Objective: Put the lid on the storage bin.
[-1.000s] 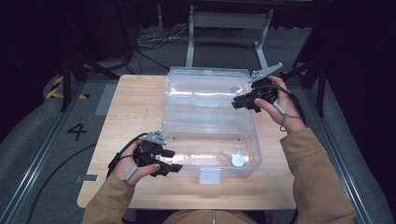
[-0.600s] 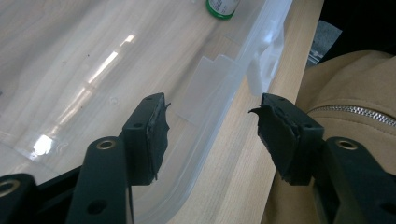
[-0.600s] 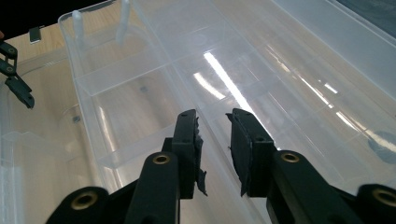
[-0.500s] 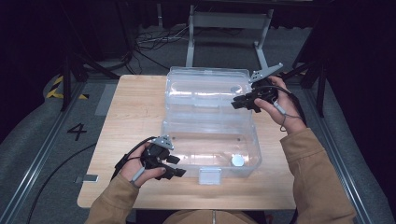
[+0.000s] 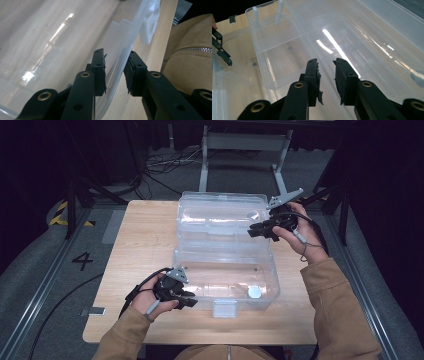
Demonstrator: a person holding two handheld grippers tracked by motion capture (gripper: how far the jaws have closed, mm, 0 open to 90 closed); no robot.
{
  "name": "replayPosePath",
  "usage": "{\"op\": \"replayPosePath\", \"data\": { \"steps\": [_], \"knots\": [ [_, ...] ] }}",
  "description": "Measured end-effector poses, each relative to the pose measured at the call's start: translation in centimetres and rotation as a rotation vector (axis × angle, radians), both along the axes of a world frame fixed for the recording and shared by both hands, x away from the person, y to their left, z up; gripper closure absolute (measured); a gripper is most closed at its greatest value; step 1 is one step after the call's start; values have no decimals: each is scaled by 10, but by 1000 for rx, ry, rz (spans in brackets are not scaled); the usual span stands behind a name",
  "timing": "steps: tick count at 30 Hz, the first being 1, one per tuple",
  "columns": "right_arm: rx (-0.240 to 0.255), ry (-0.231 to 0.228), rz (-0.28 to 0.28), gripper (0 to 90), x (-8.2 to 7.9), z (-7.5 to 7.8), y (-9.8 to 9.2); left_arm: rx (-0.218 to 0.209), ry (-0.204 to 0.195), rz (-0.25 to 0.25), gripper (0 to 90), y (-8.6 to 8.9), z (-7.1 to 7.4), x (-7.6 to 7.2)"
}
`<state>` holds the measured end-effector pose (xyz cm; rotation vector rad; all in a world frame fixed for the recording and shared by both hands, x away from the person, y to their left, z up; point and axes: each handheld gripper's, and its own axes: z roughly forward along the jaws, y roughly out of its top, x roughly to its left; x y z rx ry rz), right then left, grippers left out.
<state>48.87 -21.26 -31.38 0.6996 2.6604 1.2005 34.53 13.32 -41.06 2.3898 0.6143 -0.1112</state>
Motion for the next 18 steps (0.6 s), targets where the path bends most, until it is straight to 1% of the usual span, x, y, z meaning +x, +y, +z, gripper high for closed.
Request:
{"op": "replayPosePath", "data": {
  "steps": [4,9,12,18],
  "knots": [
    [3,6,2,733,-2,1,0,-1,3,-3,720,0,0,0],
    [1,-1,21,732,-7,2,0,-8,10,-2,720,0,-2,1],
    [0,-10,30,731,-11,3,0,-2,9,-3,719,0,-2,1],
    [-4,-29,41,730,-19,5,-1,-6,13,-5,719,-1,-2,2]
  ]
}}
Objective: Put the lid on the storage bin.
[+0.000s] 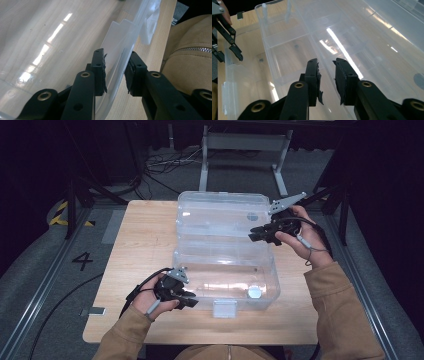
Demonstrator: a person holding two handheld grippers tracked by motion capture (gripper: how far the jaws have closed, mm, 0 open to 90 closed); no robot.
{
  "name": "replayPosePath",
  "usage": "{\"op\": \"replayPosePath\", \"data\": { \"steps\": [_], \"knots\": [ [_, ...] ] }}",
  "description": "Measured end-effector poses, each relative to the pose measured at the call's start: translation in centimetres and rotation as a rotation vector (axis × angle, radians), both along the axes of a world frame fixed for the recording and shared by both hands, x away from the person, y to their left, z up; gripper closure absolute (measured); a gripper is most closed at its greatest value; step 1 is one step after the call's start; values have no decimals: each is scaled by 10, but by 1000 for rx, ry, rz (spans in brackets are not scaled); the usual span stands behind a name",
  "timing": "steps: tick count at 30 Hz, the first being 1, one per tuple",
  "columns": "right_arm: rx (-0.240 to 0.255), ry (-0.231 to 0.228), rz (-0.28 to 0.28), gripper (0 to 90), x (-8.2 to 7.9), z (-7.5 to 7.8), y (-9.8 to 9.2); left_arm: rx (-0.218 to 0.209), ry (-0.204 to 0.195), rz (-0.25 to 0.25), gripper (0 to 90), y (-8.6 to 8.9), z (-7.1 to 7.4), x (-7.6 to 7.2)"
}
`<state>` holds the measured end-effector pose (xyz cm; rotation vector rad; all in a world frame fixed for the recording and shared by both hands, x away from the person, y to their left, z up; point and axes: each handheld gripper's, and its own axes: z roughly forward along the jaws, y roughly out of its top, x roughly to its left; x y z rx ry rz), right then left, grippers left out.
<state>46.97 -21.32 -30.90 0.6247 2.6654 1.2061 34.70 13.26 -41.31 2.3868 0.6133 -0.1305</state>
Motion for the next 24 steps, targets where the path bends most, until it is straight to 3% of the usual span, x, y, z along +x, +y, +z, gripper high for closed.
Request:
{"op": "replayPosePath", "data": {
  "steps": [24],
  "knots": [
    [-10,-44,35,730,-31,3,-2,5,0,3,718,-1,-1,0]
  ]
}}
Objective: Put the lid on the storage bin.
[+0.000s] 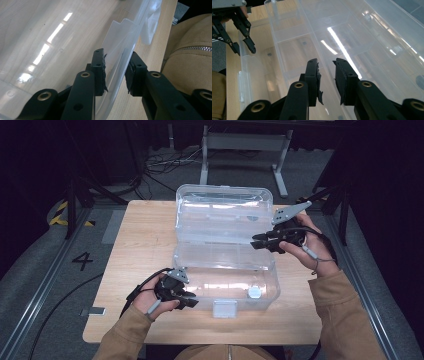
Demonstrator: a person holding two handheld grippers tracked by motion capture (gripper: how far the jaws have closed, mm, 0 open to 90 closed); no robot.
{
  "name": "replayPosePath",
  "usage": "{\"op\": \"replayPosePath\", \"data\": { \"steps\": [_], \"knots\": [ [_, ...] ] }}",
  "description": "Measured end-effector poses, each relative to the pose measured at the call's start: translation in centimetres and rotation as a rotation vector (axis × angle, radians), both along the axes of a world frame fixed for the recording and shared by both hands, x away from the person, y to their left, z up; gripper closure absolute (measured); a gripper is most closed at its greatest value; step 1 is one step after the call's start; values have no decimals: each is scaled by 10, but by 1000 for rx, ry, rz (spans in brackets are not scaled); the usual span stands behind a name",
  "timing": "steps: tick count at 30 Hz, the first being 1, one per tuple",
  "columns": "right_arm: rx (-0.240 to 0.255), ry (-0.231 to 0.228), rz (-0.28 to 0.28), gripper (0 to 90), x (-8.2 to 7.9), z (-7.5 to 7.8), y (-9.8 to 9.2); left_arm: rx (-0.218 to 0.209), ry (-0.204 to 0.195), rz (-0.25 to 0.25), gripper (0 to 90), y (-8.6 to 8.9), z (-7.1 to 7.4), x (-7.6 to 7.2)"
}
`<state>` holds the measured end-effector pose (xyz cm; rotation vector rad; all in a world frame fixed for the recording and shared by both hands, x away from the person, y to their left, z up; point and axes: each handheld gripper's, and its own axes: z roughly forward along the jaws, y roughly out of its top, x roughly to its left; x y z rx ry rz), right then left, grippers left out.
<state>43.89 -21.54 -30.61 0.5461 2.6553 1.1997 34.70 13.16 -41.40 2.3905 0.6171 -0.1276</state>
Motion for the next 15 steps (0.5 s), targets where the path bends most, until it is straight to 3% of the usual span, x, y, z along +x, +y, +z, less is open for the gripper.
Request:
{"op": "replayPosePath", "data": {
  "steps": [15],
  "knots": [
    [1,-23,10,730,-12,-1,-1,1,0,0,719,0,0,0]
  ]
}}
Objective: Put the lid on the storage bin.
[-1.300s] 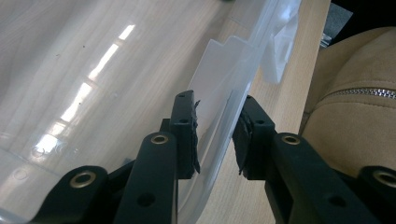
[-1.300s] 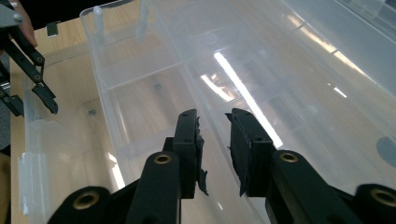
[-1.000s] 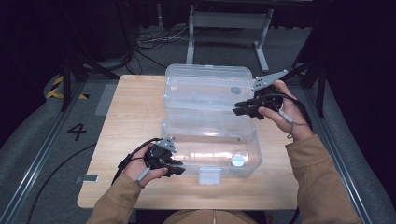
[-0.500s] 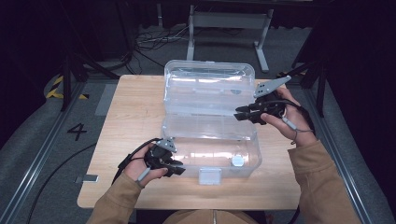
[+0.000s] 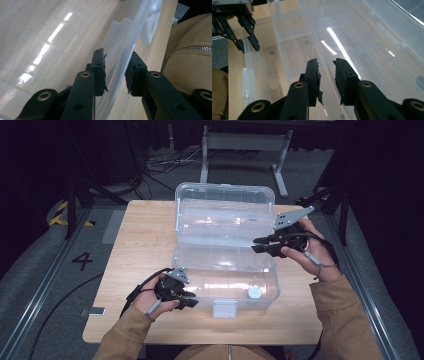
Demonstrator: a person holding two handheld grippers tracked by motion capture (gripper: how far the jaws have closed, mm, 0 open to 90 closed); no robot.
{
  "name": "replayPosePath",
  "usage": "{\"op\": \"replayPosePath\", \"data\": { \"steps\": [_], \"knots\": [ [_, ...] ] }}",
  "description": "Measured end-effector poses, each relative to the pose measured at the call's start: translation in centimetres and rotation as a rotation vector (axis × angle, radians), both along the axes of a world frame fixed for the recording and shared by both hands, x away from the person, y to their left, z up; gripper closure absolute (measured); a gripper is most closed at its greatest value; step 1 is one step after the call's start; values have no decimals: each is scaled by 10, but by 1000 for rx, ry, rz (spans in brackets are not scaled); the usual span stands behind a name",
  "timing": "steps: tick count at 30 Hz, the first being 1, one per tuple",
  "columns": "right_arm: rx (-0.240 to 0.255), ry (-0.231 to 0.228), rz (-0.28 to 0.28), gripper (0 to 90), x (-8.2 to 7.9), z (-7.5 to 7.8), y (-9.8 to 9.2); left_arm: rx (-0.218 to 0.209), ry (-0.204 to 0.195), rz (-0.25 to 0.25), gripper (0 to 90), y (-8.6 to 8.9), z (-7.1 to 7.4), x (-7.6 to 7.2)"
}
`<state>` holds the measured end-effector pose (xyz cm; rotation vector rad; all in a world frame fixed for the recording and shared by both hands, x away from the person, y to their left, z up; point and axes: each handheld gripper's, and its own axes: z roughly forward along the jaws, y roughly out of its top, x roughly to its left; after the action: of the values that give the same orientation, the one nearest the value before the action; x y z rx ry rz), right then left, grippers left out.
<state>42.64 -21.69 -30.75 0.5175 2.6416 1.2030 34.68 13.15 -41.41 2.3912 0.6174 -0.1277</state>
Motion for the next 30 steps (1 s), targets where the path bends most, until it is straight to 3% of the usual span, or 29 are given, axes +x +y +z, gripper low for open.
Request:
{"op": "replayPosePath", "data": {
  "steps": [30],
  "knots": [
    [4,-8,25,736,-16,-3,-2,4,-6,1,718,0,0,0]
  ]
}}
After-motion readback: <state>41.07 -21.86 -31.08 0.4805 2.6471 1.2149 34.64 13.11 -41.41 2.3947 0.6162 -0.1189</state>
